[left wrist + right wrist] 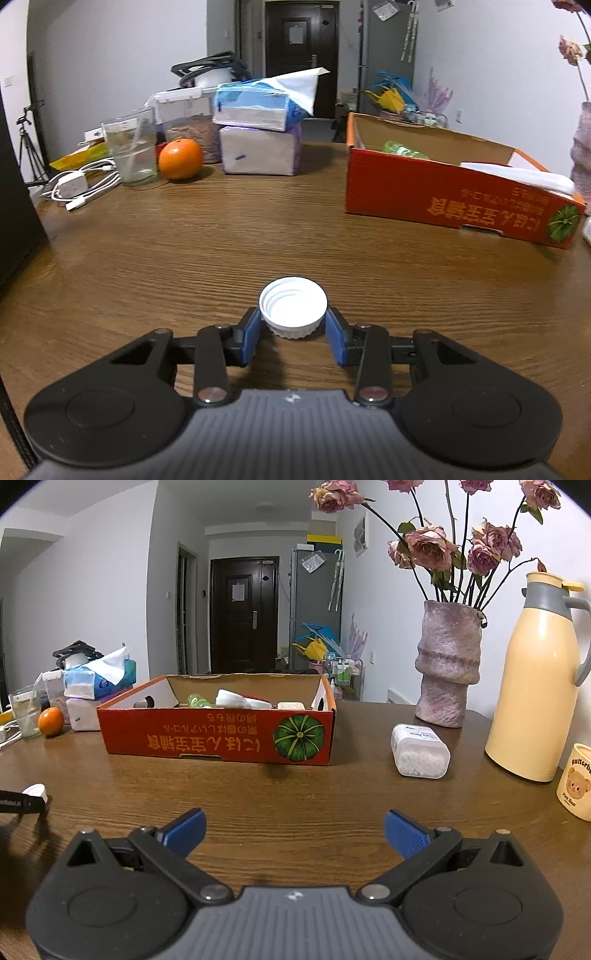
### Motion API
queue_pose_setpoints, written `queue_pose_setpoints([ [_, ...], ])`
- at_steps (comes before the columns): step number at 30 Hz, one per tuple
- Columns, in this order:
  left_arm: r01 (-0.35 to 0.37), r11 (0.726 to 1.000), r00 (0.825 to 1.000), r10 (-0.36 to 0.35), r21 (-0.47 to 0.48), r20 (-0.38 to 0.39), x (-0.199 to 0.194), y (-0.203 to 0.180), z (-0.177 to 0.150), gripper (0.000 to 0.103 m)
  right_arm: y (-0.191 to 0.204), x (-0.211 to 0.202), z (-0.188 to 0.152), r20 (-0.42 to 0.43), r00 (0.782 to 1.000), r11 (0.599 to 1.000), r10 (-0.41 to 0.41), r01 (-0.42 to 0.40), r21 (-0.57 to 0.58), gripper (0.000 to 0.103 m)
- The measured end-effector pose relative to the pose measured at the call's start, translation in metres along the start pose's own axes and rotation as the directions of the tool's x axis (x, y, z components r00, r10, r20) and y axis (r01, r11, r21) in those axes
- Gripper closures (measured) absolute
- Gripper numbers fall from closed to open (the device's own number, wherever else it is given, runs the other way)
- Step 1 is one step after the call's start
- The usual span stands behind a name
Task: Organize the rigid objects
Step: 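Move the open left gripper toward the white bottle cap on the table, then close the left gripper on the white bottle cap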
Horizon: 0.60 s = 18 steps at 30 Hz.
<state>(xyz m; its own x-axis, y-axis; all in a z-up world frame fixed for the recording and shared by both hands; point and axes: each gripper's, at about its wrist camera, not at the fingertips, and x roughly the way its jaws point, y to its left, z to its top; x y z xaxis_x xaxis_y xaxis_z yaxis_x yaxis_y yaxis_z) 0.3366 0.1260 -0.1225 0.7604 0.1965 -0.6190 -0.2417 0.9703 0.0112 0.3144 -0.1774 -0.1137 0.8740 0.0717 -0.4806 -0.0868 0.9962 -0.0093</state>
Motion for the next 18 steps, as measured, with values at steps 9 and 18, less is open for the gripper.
queue_pose_setpoints([
  [9, 0.044, 0.998, 0.997, -0.047, 0.052, 0.068, -0.022, -0.017, -0.001, 0.084, 0.0, 0.0, 0.0, 0.0, 1.0, 1.0, 0.001, -0.001, 0.001, 0.0],
  [18, 0.048, 0.998, 0.996, -0.051, 0.05, 0.074, -0.028, -0.022, -0.002, 0.067, -0.002, -0.002, 0.0, 0.007, 1.0, 1.0, 0.008, -0.008, 0.009, 0.0],
])
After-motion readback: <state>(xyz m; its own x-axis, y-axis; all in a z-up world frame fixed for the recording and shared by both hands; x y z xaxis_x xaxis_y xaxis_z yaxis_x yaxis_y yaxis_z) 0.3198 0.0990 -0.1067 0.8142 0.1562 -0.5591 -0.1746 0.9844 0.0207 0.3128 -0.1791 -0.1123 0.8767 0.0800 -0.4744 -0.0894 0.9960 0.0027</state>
